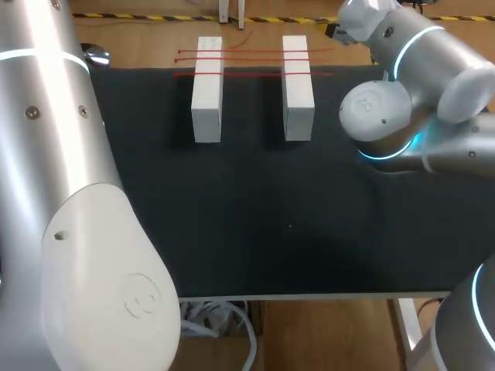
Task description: Grab the tape and strap the tape.
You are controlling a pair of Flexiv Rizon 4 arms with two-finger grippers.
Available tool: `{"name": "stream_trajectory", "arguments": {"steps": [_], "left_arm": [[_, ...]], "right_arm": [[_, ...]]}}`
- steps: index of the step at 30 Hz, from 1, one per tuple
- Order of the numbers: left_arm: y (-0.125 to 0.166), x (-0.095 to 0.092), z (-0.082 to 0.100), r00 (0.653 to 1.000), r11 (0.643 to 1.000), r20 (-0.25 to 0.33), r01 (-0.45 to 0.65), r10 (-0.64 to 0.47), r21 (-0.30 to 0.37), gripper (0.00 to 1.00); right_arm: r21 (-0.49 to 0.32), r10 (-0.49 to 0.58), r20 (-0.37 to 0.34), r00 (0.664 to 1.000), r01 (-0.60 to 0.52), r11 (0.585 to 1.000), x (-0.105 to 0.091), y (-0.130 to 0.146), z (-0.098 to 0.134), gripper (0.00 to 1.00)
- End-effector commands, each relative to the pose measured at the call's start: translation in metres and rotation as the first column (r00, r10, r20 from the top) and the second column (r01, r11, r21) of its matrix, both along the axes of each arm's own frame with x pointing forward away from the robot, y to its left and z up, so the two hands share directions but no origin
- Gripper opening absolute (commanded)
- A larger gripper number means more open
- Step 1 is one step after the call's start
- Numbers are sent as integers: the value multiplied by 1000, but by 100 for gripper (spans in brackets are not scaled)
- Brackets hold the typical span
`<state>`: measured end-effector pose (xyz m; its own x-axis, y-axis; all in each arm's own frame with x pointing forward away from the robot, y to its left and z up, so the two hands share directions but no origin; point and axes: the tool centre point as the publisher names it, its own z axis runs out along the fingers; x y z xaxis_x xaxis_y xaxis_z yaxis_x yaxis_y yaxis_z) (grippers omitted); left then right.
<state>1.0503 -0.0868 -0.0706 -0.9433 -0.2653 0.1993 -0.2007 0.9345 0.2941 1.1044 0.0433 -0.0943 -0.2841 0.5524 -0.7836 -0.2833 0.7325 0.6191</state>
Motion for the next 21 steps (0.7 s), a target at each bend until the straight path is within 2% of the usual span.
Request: {"name": "stream_trajectory", "arguments": {"steps": [1, 8, 14, 15, 16, 17, 21], "left_arm": [[37, -8, -16, 992, 996, -84, -92, 91, -5, 0], [75, -9, -26, 985, 990, -105, -138, 139, 18, 0], [93, -10, -31, 971, 981, -142, -192, 194, 29, 0], [93, -10, -31, 971, 981, -142, -192, 194, 29, 28], [93, -10, -31, 971, 981, -142, -192, 194, 29, 75], [93, -10, -31, 971, 981, -142, -192, 194, 29, 100], [93, -10, -31, 971, 981, -142, -192, 194, 29, 100]], "right_arm": [[-5, 4, -10, 1000, -4, 1000, -1, -2, 3, 100], [-5, 4, -10, 1000, -4, 1000, -1, -2, 3, 100], [-5, 4, -10, 1000, -4, 1000, -1, -2, 3, 100], [-5, 4, -10, 1000, -4, 1000, -1, -2, 3, 100], [-5, 4, -10, 1000, -4, 1000, -1, -2, 3, 100], [-5, 4, -10, 1000, -4, 1000, -1, -2, 3, 100], [-5, 4, -10, 1000, -4, 1000, -1, -2, 3, 100]]}}
